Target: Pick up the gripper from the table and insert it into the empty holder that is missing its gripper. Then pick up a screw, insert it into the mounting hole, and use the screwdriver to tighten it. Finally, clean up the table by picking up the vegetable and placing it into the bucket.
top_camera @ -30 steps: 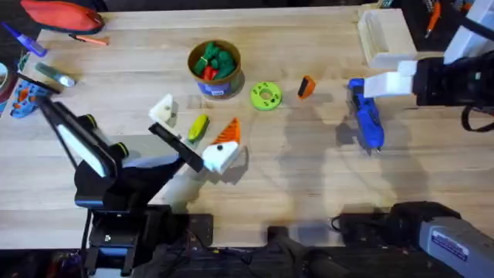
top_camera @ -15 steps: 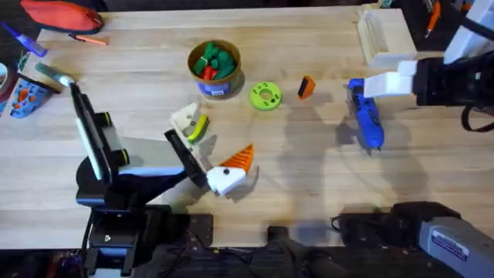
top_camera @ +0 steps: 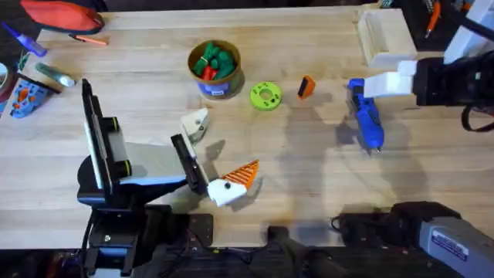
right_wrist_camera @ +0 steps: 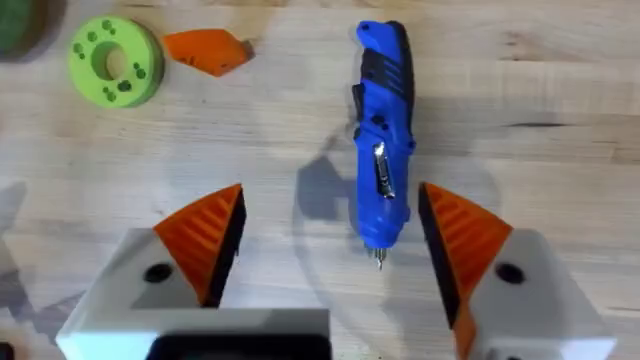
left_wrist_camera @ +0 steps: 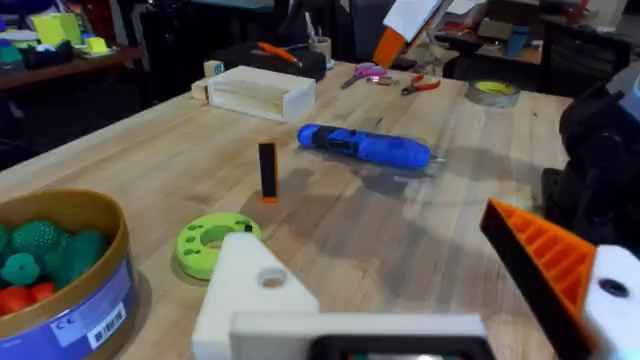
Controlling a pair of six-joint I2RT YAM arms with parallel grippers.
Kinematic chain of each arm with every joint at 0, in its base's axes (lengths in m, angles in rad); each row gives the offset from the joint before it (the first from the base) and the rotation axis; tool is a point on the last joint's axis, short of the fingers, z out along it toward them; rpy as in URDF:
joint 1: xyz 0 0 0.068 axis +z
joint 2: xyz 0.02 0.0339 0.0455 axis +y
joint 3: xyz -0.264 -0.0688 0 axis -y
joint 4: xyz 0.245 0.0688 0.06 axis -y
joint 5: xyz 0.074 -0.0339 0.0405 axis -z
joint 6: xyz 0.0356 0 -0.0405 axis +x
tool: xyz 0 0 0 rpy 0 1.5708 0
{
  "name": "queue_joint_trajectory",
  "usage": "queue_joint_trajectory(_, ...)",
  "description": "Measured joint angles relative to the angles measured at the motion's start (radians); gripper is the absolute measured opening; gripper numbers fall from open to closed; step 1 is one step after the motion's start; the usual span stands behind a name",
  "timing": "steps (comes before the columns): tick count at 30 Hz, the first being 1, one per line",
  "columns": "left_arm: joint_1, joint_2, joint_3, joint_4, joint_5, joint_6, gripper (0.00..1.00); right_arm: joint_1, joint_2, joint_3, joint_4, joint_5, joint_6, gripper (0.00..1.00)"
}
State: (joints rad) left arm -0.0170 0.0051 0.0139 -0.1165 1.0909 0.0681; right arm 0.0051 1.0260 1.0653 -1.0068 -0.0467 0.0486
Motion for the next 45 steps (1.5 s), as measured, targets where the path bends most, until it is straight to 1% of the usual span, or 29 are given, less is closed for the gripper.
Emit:
queue_joint_trajectory(10, 0.000, 0.000, 0.000, -0.002, 0.013, 0.004, 0.986, 0.000, 0.000, 0.000, 0.000, 0.000, 0.000, 0.992)
queue_joint_trajectory(34, 0.000, 0.000, 0.000, -0.002, 0.013, 0.004, 0.986, 0.000, 0.000, 0.000, 0.000, 0.000, 0.000, 0.992)
queue_joint_trajectory(35, 0.000, 0.000, 0.000, -0.002, 0.013, 0.004, 0.986, 0.000, 0.000, 0.000, 0.048, 0.000, 0.000, 0.992)
queue_joint_trajectory(45, 0.000, 0.000, 0.000, -0.002, 0.013, 0.004, 0.986, 0.000, 0.000, 0.002, 0.026, 0.000, 0.001, 0.992)
